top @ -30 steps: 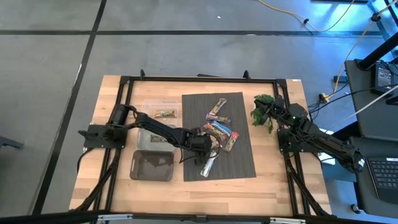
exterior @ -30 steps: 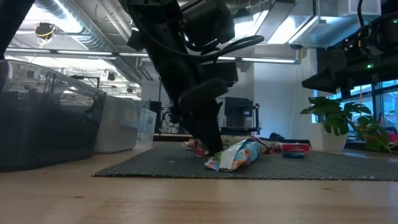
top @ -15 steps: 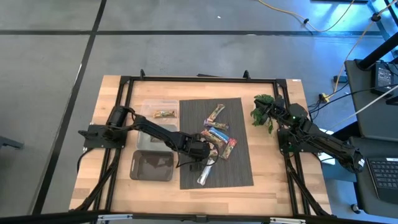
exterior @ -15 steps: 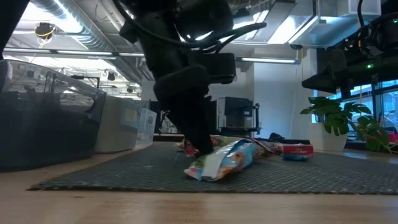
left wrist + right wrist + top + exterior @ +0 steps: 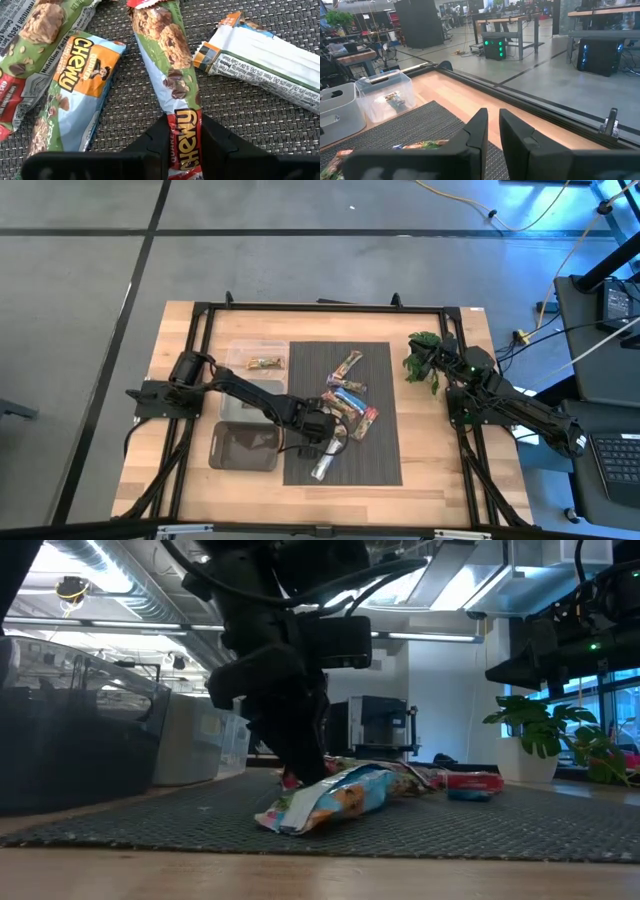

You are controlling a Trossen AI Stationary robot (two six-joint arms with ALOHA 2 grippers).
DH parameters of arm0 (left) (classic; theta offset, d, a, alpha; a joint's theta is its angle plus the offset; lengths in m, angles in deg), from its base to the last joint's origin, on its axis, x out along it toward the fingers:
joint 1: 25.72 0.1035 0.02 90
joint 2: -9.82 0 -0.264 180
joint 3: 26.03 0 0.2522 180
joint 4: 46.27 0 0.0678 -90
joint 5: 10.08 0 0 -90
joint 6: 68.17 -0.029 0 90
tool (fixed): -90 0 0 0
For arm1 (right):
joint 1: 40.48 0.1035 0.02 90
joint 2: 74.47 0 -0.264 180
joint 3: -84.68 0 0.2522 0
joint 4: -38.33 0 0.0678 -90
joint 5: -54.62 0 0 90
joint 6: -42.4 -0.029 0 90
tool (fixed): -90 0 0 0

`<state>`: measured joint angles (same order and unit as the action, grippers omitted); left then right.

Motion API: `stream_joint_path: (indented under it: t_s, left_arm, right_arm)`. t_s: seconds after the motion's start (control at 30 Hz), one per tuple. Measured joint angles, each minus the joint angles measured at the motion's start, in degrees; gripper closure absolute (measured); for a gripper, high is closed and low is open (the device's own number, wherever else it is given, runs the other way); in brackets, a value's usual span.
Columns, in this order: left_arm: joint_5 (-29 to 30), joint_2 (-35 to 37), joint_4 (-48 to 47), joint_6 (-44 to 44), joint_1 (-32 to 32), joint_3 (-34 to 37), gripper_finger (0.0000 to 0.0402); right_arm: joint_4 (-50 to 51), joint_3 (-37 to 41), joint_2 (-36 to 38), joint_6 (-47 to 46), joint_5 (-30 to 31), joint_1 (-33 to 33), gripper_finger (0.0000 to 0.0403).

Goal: Pick and place Granola Bars by type
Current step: Put the red granola bar into the black bin

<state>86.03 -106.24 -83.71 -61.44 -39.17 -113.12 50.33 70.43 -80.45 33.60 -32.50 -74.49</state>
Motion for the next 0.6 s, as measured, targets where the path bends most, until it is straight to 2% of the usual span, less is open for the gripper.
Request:
stream_joint_path:
  t_s: [0.3, 0.6]
  left_arm:
    - [2.9, 3.9, -1.3, -0.1, 0.0, 0.3, 0.0337]
    - [2.8, 6.1, -1.5, 0.7, 0.0, -0.1, 0.0337]
  right_arm:
    - [0.0, 0.0, 0.0, -0.1, 0.0, 0.0, 0.0351]
    - [0.0, 0.0, 0.0, -0.2, 0.0, 0.0, 0.0351]
